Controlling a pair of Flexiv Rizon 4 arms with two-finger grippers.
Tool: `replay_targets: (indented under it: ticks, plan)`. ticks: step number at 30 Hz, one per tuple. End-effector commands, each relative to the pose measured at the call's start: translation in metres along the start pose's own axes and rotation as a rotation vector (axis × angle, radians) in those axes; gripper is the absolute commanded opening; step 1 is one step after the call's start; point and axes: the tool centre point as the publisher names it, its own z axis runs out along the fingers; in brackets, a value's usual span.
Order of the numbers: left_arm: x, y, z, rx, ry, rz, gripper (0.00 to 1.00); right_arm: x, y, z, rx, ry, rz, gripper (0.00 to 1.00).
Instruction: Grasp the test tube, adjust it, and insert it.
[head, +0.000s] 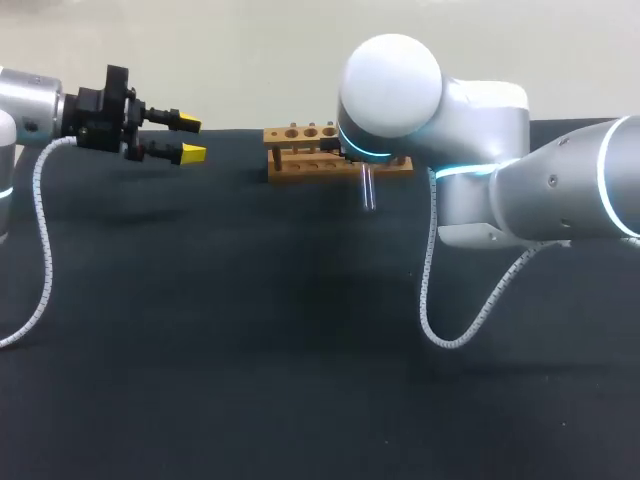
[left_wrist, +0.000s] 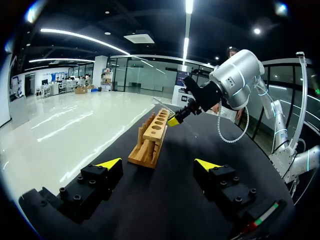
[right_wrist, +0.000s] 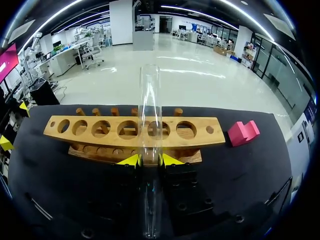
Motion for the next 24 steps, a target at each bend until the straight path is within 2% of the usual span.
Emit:
replay_targets:
  ticks: [1,24]
  plan:
    - [0.001,0.0,0.0,0.0,-0.002,0.003,1.0,0.002,-0.001,0.003,-0.007,0.011,0.005,0.0]
    - [0.001,0.0,0.0,0.0,-0.002,0.003,1.0,0.013,-0.002,0.006,-0.06,0.083,0.04,0.0]
